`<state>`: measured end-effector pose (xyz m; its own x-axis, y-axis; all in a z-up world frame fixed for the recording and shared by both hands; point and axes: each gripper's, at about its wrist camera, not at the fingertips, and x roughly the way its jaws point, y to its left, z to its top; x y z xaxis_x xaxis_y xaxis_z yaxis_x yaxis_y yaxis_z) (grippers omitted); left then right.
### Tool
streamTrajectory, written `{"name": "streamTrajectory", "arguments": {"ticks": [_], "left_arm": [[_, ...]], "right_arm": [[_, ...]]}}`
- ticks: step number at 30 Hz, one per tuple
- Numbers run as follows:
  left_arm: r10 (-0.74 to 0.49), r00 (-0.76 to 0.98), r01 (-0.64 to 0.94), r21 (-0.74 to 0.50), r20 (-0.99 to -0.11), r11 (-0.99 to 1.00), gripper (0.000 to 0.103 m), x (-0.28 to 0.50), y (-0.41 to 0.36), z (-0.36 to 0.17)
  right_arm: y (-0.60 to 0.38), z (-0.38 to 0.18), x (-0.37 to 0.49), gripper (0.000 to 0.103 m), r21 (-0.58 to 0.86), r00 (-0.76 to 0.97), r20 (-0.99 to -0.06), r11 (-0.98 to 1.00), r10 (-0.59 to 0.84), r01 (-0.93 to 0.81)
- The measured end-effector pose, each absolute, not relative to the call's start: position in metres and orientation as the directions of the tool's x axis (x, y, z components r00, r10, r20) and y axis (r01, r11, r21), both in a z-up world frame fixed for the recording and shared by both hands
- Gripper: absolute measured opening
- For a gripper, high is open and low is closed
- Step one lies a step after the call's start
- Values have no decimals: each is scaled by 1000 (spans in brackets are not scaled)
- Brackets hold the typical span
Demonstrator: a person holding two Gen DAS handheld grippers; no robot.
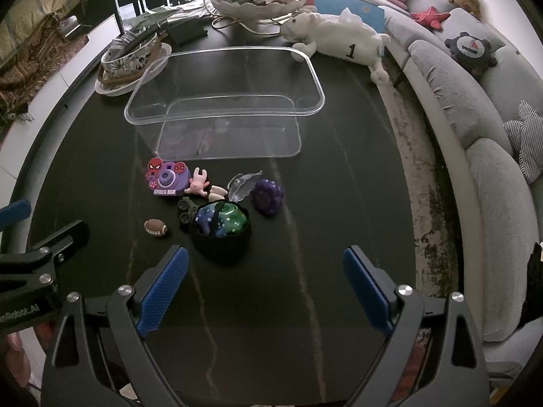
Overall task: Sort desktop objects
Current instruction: 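Move both tools toward the small toys in front of the clear bin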
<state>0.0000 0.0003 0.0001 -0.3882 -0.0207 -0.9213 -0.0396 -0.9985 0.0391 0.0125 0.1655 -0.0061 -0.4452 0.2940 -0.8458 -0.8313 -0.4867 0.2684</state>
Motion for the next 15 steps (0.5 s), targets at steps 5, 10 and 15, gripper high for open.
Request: {"name": "streamTrajectory", "arguments": {"ticks": [5,10,15], "left_arm": [[-2,-396,-38,19,-918,-999,103,0,3,0],[36,-390,-31,-26,-920,-999,103,-2,-1,-2],[50,-375,-30,-42,-926,-999,103,-6,-4,-5]], "right_arm": [[165,-5,13,91,279,-453,-844,-487,288,-828],[166,-8,12,91,283,-454,-843,-482,287,-829],[167,-9,12,91,283,-454,-844,-481,286,-830]]}}
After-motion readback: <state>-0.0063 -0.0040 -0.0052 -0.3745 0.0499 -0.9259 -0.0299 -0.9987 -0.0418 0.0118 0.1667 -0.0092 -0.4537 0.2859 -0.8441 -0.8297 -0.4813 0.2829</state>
